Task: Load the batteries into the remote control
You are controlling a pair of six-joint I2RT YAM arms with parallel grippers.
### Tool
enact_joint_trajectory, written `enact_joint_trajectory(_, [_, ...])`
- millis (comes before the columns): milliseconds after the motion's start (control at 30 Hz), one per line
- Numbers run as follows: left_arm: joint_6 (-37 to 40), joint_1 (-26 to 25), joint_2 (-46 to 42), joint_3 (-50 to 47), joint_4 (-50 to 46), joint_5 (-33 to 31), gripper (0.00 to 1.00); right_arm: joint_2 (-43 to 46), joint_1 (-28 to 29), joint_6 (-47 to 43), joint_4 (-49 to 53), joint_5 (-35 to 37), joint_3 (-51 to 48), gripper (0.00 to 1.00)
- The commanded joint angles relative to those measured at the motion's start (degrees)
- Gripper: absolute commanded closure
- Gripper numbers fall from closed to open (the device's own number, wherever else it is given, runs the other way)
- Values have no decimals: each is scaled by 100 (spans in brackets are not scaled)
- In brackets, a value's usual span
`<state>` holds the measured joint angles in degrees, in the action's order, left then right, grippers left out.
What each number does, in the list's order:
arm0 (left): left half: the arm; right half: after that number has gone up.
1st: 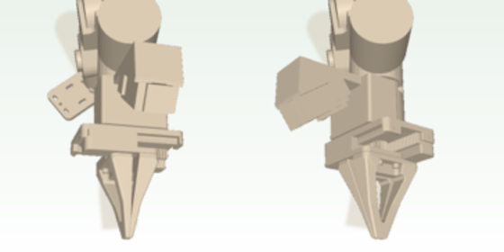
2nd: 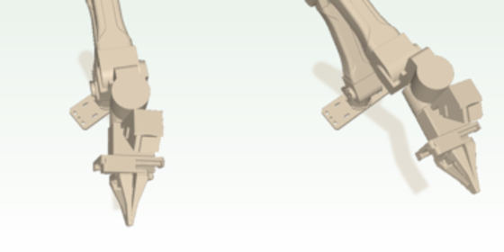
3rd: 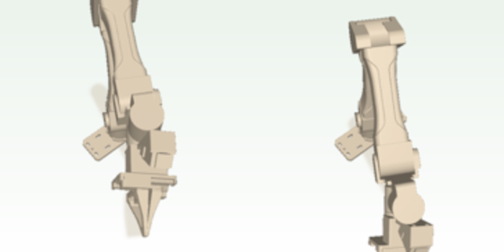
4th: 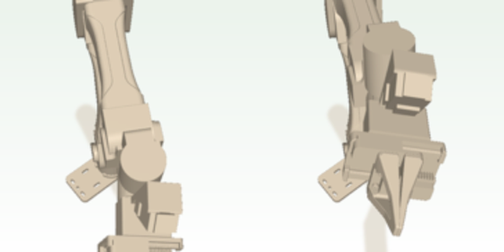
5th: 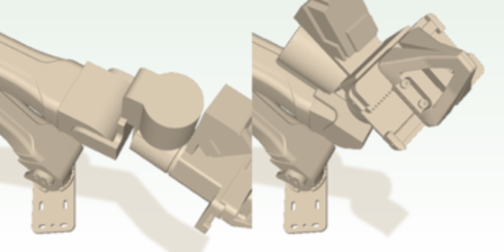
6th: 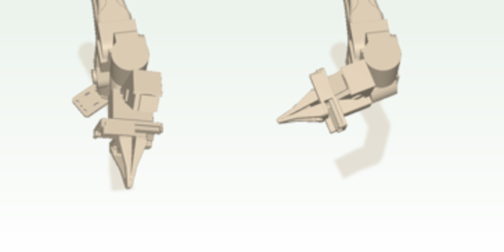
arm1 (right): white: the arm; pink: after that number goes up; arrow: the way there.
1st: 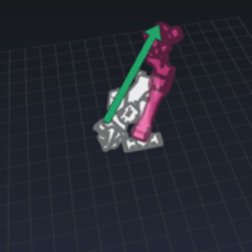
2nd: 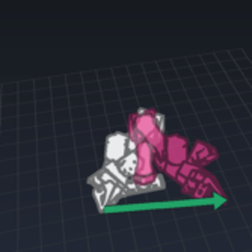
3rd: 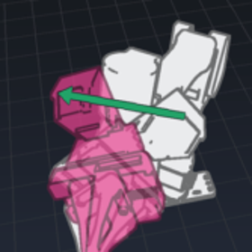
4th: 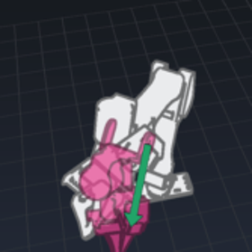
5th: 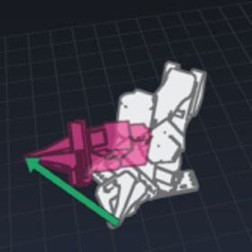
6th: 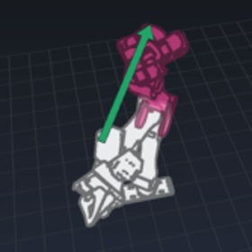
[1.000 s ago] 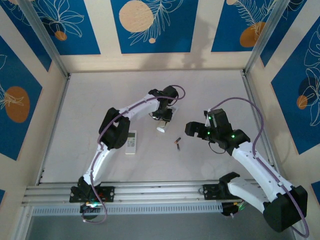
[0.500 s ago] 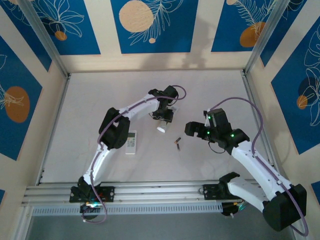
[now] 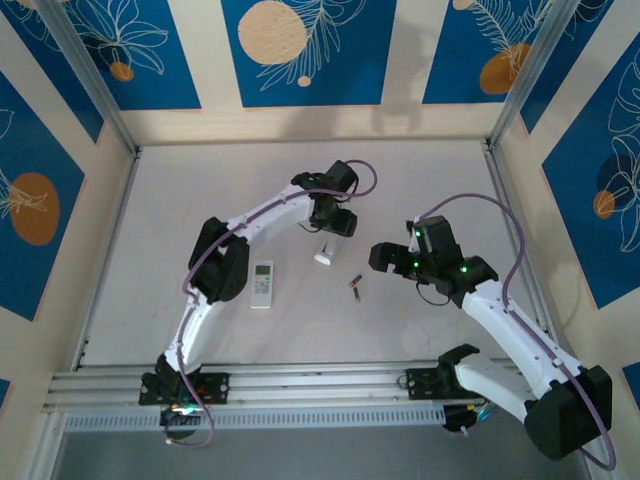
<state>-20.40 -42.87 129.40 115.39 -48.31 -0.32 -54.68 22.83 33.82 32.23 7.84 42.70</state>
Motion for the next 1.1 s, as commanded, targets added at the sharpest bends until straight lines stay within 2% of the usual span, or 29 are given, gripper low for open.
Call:
enact_joint_trajectory(0, [132,-40,-122,-169,10,-191,39,-16,-33,82,45,-129,178,2])
enact_joint_trajectory(133, [220,-45,3,-155,-47,-63,40,-17,-33,115,47,-124,156,2])
enact_joint_trajectory(233, [230,-38,157,1,-284,-162,50,-20,-27,141,39,-138,153,1])
enact_joint_trajectory(333, [197,-46,252,17,-310,17,55,-42,-33,152,30,-142,161,2])
enact_joint_trajectory(667, [124,-40,454,18,-291,118,56,-63,-28,155,108,-164,248,2])
enact_joint_trajectory(867, [149,-37,543,24,-275,266,65,-53,-32,177,117,-150,224,2])
enact_joint_trajectory(1067, [140,-38,638,62,-293,251,68,-54,-29,168,159,-133,207,2])
